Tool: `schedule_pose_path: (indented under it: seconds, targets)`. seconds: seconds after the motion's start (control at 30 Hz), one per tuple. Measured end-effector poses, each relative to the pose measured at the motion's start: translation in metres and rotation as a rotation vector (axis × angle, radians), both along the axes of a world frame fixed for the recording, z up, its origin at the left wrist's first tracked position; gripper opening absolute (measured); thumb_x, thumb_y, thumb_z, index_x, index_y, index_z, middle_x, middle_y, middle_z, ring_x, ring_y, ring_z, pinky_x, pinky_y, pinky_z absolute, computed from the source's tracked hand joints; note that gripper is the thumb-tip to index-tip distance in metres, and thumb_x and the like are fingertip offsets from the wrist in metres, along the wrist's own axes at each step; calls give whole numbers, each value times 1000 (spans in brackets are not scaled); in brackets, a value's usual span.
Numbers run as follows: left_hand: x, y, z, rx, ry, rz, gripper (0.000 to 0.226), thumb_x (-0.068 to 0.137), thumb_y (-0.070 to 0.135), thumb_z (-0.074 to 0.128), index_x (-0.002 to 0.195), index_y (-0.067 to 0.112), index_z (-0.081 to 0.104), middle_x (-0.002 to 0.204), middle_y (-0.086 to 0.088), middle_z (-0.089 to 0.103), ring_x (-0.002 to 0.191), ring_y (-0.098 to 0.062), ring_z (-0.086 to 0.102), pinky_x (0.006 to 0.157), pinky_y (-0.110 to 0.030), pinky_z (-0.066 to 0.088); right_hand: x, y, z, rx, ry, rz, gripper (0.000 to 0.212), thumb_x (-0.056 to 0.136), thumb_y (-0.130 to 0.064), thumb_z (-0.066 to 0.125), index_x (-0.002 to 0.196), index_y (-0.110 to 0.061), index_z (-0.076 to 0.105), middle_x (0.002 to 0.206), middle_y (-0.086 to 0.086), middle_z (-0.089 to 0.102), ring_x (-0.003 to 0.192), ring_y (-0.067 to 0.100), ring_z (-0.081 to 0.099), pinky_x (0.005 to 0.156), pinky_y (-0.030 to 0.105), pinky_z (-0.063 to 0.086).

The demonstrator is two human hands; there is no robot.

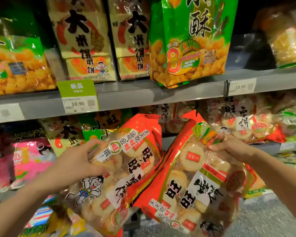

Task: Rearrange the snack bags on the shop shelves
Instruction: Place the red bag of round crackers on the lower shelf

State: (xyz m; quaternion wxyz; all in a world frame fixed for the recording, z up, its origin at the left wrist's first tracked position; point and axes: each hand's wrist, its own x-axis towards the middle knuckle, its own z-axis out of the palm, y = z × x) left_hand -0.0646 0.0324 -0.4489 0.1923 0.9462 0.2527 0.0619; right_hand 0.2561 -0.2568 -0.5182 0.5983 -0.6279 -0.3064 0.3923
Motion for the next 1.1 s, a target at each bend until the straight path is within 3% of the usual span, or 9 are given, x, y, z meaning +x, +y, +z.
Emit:
schedule_pose_path:
  seconds: [0.1,0.23,0.33,0.47,0.6,0.7,0.87,0.97,1.1]
  targets:
    - [14,22,2,8,34,7,69,28,76,51,92,53,39,76,11,62,70,-3,56,59,-20,41,21,7,-6,-24,-53,-41,67,24,-41,95,83,-14,74,78,5,74,70,23,66,62,26,53]
    - [25,60,1,-25,77,16,96,25,78,70,112,48,45,96,13,62,82,-6,57,66,-13,40,42,11,-15,32,15,-176,86,21,-37,95,96,-11,64,78,4,72,68,16,68,60,22,56]
    - [26,83,-5,-144,13,7,105,7,88,60,103,47,52,90,14,70,83,-4,64,80,-25,49,48,13,-20,79,18,-250,60,42,-27,90,93,-12,61,73,3,72,61,15,67,55,23,54]
    - [33,96,-13,-261,-12,-9,122,10,78,74,120,30,49,101,10,69,102,-12,62,102,-34,40,54,11,-28,205,66,-394,35,72,-19,70,101,-7,55,61,0,70,51,13,67,46,23,54]
    - [41,95,-15,-253,-24,-19,141,13,69,73,139,15,40,104,10,59,104,-12,53,91,-24,35,60,8,-29,276,37,-550,16,91,-11,47,90,-11,63,56,-6,69,55,11,66,42,15,49]
    - [37,96,-14,-254,-34,-31,123,1,79,68,113,28,58,87,18,71,92,-6,60,83,-17,40,58,8,-20,295,7,-649,20,92,-9,48,82,-14,65,54,-11,68,49,3,63,40,11,45]
    - [24,114,-15,-207,-5,-28,115,29,79,75,129,24,53,110,6,69,104,-12,63,103,-39,42,58,-4,-9,380,-39,-818,20,93,-16,53,79,-19,67,51,-13,65,38,-2,55,34,9,38]
    - [18,106,-11,-179,-52,-41,103,34,72,74,123,24,57,90,8,74,89,-8,66,91,-30,46,44,0,-7,361,-146,-891,3,91,-17,59,93,-15,59,49,-9,60,31,-4,49,29,11,35]
    - [7,93,-4,-189,-94,-61,103,12,75,74,103,30,60,72,13,73,73,1,66,72,-17,45,30,33,-10,398,-109,-799,28,79,-25,73,98,-9,60,51,-6,59,38,8,51,38,19,41]
